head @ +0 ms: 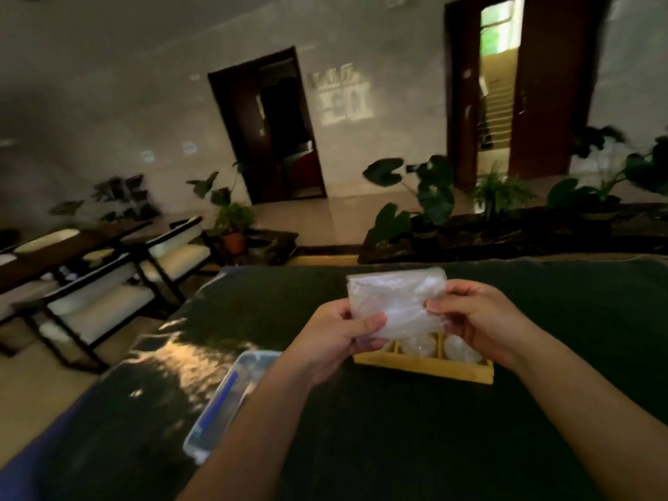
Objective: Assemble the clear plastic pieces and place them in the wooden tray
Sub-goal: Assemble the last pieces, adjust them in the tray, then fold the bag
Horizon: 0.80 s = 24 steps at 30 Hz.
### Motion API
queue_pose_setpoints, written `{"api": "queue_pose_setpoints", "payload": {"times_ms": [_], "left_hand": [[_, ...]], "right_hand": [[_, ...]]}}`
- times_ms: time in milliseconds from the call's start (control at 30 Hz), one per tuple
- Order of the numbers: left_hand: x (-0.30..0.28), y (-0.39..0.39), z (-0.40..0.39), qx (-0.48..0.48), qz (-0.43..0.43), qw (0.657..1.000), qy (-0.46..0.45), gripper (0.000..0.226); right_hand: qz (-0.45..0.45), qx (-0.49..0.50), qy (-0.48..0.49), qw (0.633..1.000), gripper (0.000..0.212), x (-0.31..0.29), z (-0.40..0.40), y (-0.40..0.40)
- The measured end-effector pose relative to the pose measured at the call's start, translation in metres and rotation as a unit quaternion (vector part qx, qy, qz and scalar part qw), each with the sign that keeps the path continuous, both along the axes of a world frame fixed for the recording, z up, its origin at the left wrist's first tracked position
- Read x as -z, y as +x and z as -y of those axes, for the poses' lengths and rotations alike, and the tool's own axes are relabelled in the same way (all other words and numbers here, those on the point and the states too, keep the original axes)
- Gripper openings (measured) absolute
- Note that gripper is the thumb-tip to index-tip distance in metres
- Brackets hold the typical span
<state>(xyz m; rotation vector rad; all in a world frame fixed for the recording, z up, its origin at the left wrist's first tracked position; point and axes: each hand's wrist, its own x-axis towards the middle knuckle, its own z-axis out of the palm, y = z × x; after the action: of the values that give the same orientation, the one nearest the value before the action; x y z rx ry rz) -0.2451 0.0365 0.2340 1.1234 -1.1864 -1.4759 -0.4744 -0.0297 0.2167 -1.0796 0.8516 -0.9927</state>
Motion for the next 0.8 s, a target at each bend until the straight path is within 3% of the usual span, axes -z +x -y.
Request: {"api": "queue_pose_setpoints", "payload": {"times_ms": [133, 233, 367, 467, 600, 667, 733, 800], "left_hand": [[0.029, 0.048, -0.040, -0.109, -0.011, 0.994, 0.015, 0.024], [0.051, 0.090, -0.086, -0.196, -0.009, 0.980, 0.031, 0.022], [0.084, 0.146, -0.169, -0.310, -0.033, 0.949, 0.053, 0.022], [0.119, 0.181, -0.242, -0.427, -0.031, 0.899, 0.090, 0.013], [0.173, 0.213, -0.345, -0.577, -0.023, 0.797, 0.179, 0.006], [0.199, 0.219, -0.396, -0.642, -0.025, 0.733, 0.222, 0.007], [0.227, 0.219, -0.440, -0.694, -0.026, 0.674, 0.251, 0.009], [0.253, 0.216, -0.472, -0.720, -0.027, 0.636, 0.277, 0.009]], "right_hand": [[-0.025, -0.037, 0.048, 0.998, 0.023, 0.025, -0.008, 0.060], [-0.042, -0.072, 0.095, 0.992, 0.027, 0.045, -0.027, 0.125], [-0.050, -0.156, 0.150, 0.975, 0.018, 0.071, -0.068, 0.213], [-0.084, -0.203, 0.177, 0.960, 0.021, 0.101, -0.107, 0.276], [-0.206, -0.293, 0.175, 0.917, 0.017, 0.152, -0.174, 0.355], [-0.287, -0.343, 0.112, 0.887, 0.014, 0.183, -0.210, 0.391], [-0.382, -0.383, -0.039, 0.840, 0.029, 0.216, -0.235, 0.424], [-0.480, -0.383, -0.237, 0.753, 0.056, 0.242, -0.244, 0.452]]}}
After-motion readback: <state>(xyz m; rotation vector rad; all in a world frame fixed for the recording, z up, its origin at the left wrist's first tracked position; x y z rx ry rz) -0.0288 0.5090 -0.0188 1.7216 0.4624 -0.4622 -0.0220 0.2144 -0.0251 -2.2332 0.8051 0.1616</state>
